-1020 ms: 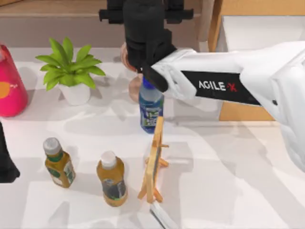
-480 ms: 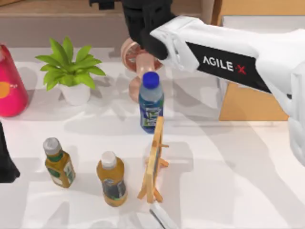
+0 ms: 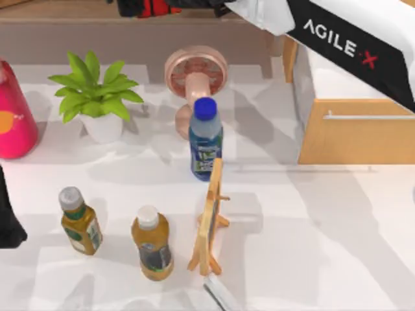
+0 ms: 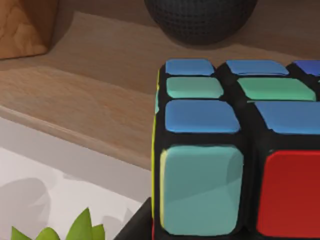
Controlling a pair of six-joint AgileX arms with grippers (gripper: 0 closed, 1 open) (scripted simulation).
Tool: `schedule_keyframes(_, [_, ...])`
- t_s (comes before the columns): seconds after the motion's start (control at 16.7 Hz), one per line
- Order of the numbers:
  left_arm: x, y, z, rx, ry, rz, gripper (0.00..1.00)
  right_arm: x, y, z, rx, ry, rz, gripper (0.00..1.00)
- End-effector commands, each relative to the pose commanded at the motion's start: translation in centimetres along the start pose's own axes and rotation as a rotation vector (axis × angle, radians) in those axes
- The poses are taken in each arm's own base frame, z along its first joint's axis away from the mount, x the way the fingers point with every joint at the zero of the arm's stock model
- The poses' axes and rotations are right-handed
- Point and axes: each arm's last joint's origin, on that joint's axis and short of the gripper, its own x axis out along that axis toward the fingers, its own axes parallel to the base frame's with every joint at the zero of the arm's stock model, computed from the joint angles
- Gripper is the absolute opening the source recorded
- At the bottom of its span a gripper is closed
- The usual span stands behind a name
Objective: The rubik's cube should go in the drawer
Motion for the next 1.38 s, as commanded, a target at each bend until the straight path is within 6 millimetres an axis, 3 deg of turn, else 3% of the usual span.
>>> schedule_keyframes(0.3, [0.0,0.0,0.0,0.0,0.0,0.0,1.0,-5.2,-3.1,1.9,0.062,0.279,0.041,0.0])
schedule_keyframes(0.48, [0.0,0.0,0.0,0.0,0.0,0.0,1.0,-7.6,-7.1,2.4,0.11,0.412,-0.015,0.0])
schedule_keyframes(0.72, [0.0,0.0,0.0,0.0,0.0,0.0,1.0,-9.0,-13.9,2.1,0.181,0.555,-0.148,0.0])
schedule_keyframes(0.9, [0.0,0.0,0.0,0.0,0.0,0.0,1.0,-8.5,-19.6,0.5,0.236,0.662,-0.254,0.0])
schedule_keyframes(1.08, [0.0,0.0,0.0,0.0,0.0,0.0,1.0,-6.2,-24.4,-2.5,0.282,0.786,-0.325,0.0])
schedule_keyframes(1.26, [0.0,0.0,0.0,0.0,0.0,0.0,1.0,-3.4,-27.2,-6.2,0.309,0.911,-0.347,0.0])
schedule_keyframes(1.38, [0.0,0.0,0.0,0.0,0.0,0.0,1.0,-2.2,-27.9,-7.9,0.316,0.965,-0.347,0.0])
